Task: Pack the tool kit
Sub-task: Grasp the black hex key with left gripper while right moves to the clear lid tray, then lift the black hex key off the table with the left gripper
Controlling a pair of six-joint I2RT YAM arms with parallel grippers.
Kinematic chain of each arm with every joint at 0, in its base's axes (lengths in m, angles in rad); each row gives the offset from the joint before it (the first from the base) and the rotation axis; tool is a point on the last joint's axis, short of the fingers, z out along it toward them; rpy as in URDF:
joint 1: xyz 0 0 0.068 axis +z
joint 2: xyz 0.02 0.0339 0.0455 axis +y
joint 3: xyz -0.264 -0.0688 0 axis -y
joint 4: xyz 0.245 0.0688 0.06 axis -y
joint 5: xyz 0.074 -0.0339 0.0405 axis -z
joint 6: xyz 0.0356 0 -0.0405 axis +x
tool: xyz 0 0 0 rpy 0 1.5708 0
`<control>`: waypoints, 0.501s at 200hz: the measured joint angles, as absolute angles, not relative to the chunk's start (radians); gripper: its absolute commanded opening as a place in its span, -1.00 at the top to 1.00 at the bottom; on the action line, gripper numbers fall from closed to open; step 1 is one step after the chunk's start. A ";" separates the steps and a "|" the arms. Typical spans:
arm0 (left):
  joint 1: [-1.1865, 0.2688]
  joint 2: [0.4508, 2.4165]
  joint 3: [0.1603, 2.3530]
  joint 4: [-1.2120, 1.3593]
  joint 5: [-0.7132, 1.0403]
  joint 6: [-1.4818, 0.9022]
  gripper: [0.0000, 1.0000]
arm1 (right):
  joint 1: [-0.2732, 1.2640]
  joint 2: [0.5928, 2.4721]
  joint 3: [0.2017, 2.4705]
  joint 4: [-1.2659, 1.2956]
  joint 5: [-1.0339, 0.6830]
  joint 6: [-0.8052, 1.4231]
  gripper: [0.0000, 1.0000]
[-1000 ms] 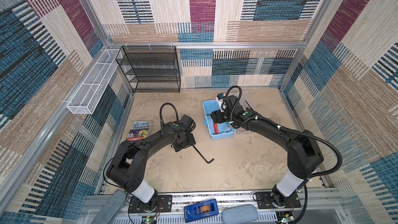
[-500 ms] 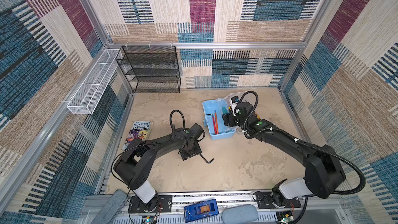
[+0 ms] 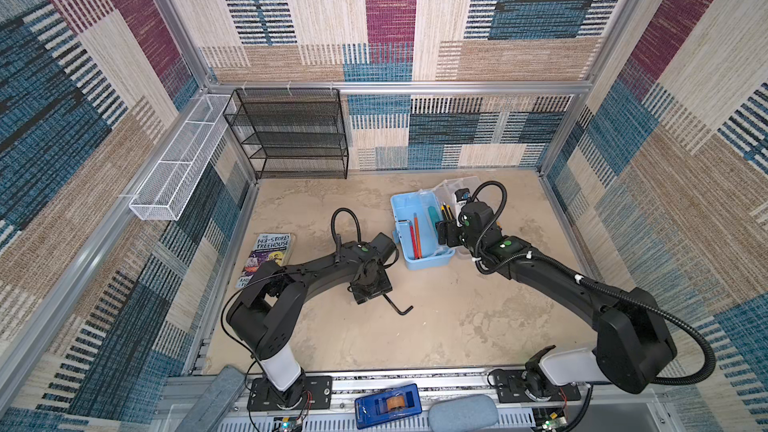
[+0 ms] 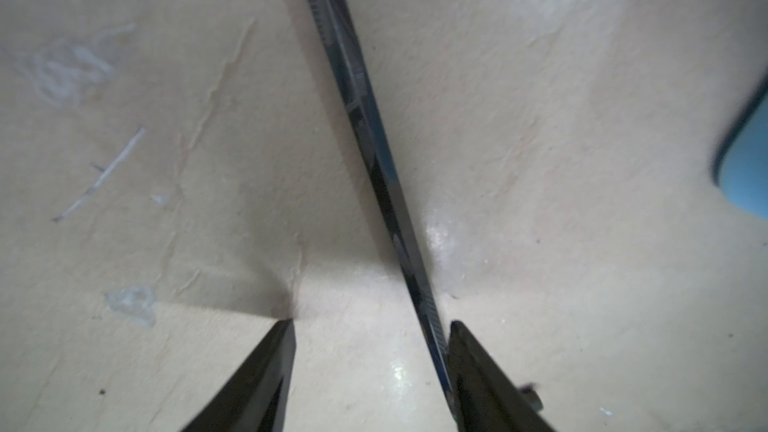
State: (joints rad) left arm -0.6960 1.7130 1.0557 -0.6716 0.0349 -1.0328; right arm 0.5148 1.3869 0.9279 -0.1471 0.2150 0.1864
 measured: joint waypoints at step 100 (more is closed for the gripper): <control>-0.698 1.805 1.129 -0.702 0.060 -1.018 0.18 | 0.498 1.314 0.846 -0.148 0.286 0.213 -0.89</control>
State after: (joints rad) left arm -0.6979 1.8053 1.1290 -0.7025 0.0597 -1.0180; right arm 0.4984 1.3140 0.8459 -0.1478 0.2859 0.2134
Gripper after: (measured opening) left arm 0.443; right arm 0.937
